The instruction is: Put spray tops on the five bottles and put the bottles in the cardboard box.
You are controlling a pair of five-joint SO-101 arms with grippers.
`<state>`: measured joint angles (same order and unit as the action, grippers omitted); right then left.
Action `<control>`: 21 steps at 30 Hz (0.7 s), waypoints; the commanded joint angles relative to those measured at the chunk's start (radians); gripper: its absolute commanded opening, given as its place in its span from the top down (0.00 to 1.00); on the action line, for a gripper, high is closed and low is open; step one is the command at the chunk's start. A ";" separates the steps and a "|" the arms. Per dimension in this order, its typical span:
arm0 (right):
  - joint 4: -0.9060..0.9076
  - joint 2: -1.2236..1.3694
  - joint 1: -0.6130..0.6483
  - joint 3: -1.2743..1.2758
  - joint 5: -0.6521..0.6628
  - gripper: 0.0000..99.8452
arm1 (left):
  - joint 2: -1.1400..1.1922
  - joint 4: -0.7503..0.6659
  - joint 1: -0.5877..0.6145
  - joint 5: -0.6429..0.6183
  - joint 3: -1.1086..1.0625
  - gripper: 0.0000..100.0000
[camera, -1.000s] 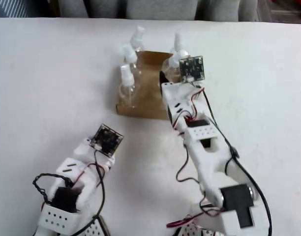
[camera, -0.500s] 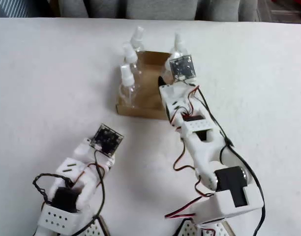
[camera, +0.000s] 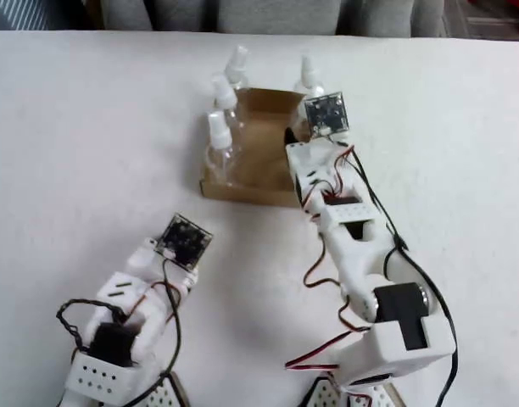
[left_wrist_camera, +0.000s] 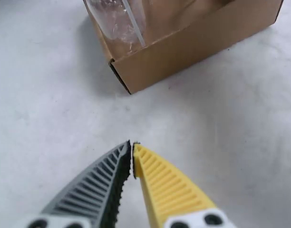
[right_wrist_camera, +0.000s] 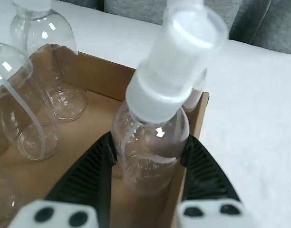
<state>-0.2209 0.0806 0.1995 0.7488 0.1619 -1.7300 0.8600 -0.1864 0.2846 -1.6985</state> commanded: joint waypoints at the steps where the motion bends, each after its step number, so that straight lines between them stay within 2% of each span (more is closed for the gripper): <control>1: -0.004 0.045 0.004 -0.061 0.008 0.99 | -0.004 0.005 0.010 0.009 0.002 0.98; 21: -0.007 0.038 0.005 -0.012 0.011 0.99 | -0.004 0.005 0.010 0.009 0.002 0.98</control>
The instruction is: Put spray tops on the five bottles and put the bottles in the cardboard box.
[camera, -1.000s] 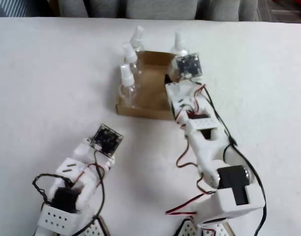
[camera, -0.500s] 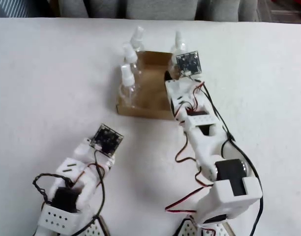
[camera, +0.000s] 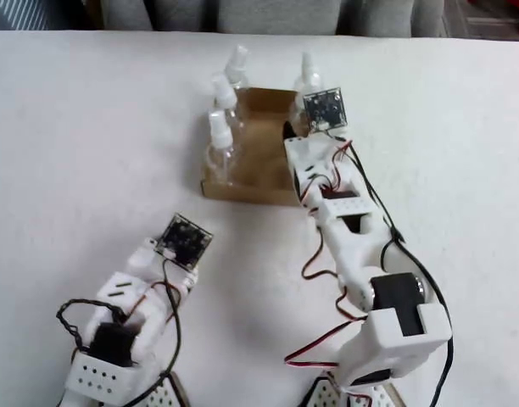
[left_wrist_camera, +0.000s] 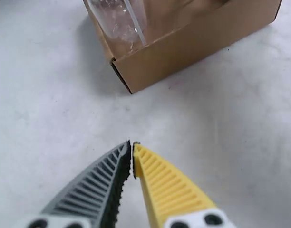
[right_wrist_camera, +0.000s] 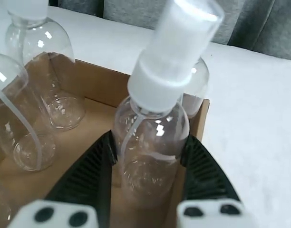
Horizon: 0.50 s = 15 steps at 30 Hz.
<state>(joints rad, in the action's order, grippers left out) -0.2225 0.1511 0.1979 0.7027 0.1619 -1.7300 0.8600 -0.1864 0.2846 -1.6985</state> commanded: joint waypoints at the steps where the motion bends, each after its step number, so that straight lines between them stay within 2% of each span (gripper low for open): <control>1: -0.005 -0.044 0.007 0.043 0.009 0.99 | -0.004 0.005 0.010 0.009 0.002 0.98; 15: -0.004 -0.056 0.018 0.075 0.012 0.99 | -0.004 0.003 0.010 0.009 0.002 0.98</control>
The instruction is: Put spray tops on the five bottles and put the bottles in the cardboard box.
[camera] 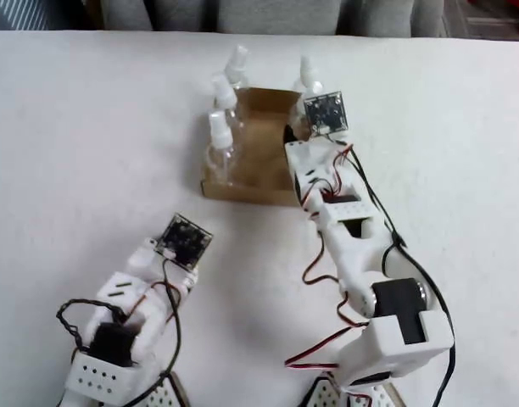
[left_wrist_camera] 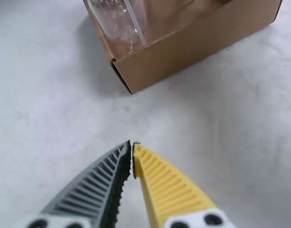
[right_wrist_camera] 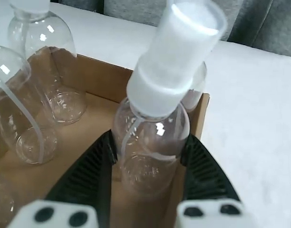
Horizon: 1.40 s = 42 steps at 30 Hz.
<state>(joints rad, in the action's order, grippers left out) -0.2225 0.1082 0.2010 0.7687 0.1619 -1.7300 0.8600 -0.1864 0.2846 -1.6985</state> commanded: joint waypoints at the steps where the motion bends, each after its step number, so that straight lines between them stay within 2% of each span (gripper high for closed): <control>1: -0.004 -0.013 0.015 0.008 0.012 0.99 | -0.004 0.003 0.010 0.009 0.002 0.98; 5: -0.001 -0.013 0.015 0.008 0.012 0.97 | -0.004 0.003 0.010 0.009 0.002 0.98; 10: 0.001 -0.013 0.015 0.011 0.008 0.81 | -0.004 0.003 0.010 0.009 0.002 0.98; 12: 0.001 -0.013 0.015 0.011 0.008 0.77 | -0.004 0.003 0.010 0.009 0.002 0.98; 38: -0.004 -0.024 0.027 0.006 0.006 0.77 | -0.004 0.003 0.010 0.009 0.002 0.98; 42: -0.004 -0.025 0.036 0.005 0.006 0.72 | -0.004 0.002 0.010 0.009 0.002 0.98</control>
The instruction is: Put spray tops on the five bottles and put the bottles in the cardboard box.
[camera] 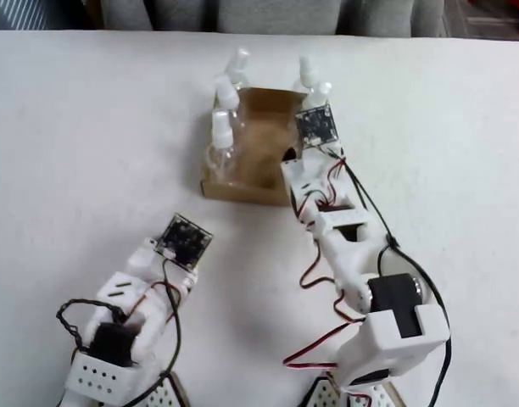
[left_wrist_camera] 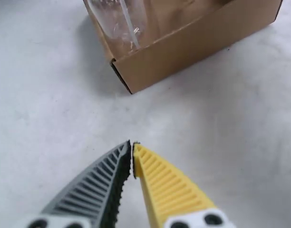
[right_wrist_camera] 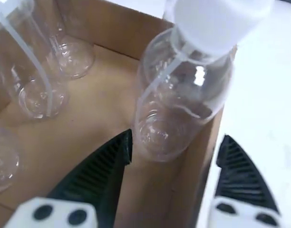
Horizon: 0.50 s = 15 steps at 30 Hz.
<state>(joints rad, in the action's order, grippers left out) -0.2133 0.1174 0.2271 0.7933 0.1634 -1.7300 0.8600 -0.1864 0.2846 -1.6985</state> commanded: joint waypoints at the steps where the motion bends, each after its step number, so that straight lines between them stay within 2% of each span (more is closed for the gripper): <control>1: -0.013 -0.035 0.010 -0.020 0.005 0.70 | -0.004 0.002 0.010 0.009 0.002 0.98; 15: 0.008 -0.274 0.012 0.087 0.003 0.68 | -0.004 -0.002 0.010 0.009 0.002 0.98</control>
<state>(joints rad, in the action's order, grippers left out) -0.2133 -0.0760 0.2286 0.8823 0.1619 -1.7300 0.8600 -0.1864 0.2846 -1.6985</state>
